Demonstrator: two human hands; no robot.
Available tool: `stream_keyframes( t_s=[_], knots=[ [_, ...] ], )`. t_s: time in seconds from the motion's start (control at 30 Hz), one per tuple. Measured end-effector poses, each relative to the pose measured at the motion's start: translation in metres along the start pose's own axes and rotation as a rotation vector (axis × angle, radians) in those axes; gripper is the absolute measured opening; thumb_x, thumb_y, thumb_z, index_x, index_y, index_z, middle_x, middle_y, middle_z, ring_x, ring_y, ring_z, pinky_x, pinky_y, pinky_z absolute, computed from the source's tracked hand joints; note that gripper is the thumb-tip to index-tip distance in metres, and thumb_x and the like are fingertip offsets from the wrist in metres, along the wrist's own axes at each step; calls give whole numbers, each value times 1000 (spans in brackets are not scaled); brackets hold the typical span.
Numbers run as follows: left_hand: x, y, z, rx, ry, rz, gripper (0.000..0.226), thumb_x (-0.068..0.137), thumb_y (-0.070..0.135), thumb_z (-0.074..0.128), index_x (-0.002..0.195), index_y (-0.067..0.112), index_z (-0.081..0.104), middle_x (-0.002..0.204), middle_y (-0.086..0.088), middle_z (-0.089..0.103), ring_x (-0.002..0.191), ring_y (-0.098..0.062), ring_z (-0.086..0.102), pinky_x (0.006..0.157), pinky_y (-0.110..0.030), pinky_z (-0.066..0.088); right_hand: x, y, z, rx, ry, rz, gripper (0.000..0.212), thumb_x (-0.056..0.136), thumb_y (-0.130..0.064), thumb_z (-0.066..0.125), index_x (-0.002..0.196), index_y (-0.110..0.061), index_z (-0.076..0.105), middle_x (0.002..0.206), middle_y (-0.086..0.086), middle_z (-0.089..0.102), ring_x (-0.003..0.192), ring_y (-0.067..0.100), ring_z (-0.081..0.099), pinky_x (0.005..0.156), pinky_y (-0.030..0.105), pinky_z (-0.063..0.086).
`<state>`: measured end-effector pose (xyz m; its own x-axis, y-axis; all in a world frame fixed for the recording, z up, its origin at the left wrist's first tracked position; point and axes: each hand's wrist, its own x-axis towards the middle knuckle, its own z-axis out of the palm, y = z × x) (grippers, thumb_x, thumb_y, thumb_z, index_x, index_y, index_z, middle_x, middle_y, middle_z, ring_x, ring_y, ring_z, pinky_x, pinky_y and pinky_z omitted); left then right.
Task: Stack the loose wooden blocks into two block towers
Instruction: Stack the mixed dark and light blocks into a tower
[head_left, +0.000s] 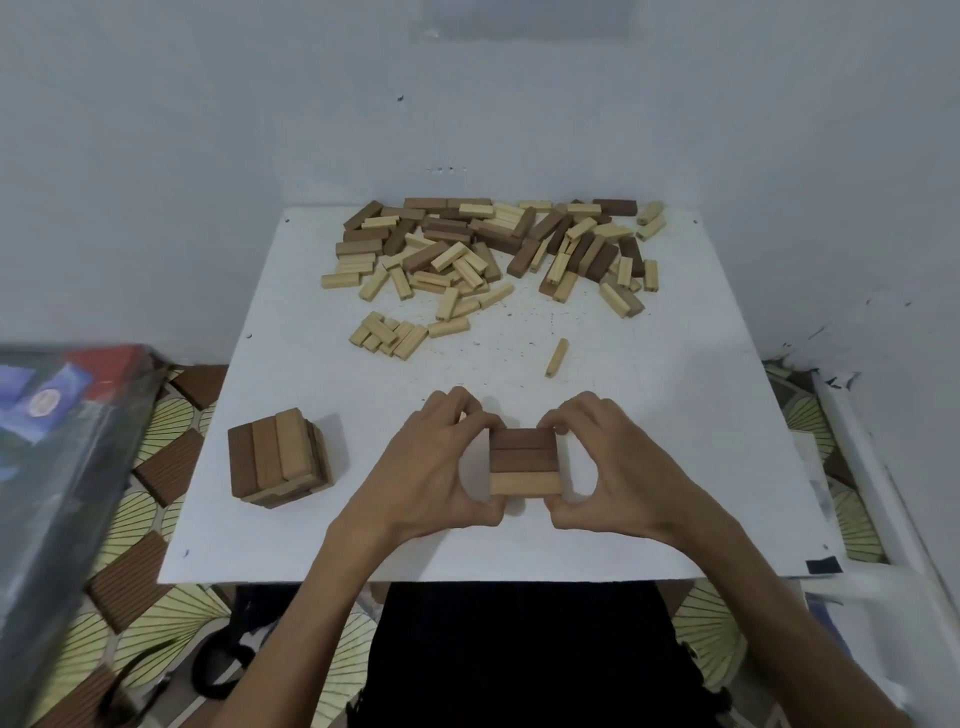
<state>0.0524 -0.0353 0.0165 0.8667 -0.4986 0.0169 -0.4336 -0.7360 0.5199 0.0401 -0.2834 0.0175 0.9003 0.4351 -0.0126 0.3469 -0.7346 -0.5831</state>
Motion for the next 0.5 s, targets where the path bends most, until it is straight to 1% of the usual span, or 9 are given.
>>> stream_keyframes(
  t_s=[0.07,0.17,0.3,0.33,0.4,0.5],
  knots=[
    [-3,2,-14,53,38,25,66,64,63,71,121,30,62,109,12,44,97,-12,42,80,-30,42,3,-8,-7,28,38,-50,69,64,-48,79,125,-25,54,131,-16,45,119,10,46,91,27,49],
    [-8,0,-36,93,69,34,67,64,65,70,122,31,62,112,13,48,100,-11,43,82,-31,41,10,-21,-13,64,77,-108,71,66,-45,83,126,-24,54,150,-15,38,134,8,39,101,23,42],
    [-20,-5,-61,93,112,25,66,63,63,73,121,33,63,122,16,53,111,-10,48,88,-32,41,26,-38,-17,106,70,-138,70,68,-42,87,128,-27,54,154,-20,32,141,3,31,105,13,29],
    [-24,-8,-67,90,120,22,66,64,63,73,122,32,63,125,18,55,116,-10,49,91,-33,42,31,-44,-18,108,61,-146,70,68,-41,87,128,-28,53,154,-21,31,142,3,29,105,13,27],
    [-32,-14,-77,80,132,6,69,64,63,73,124,31,63,130,20,57,124,-8,50,98,-35,43,41,-56,-18,115,44,-166,69,69,-42,86,128,-30,53,154,-22,31,144,3,27,106,21,32],
    [-45,-27,-90,41,154,-27,71,63,63,74,126,31,62,132,23,57,128,-4,50,104,-39,42,57,-74,-15,120,32,-210,68,69,-41,85,128,-29,54,153,-22,34,143,3,27,108,31,39]
  ],
)
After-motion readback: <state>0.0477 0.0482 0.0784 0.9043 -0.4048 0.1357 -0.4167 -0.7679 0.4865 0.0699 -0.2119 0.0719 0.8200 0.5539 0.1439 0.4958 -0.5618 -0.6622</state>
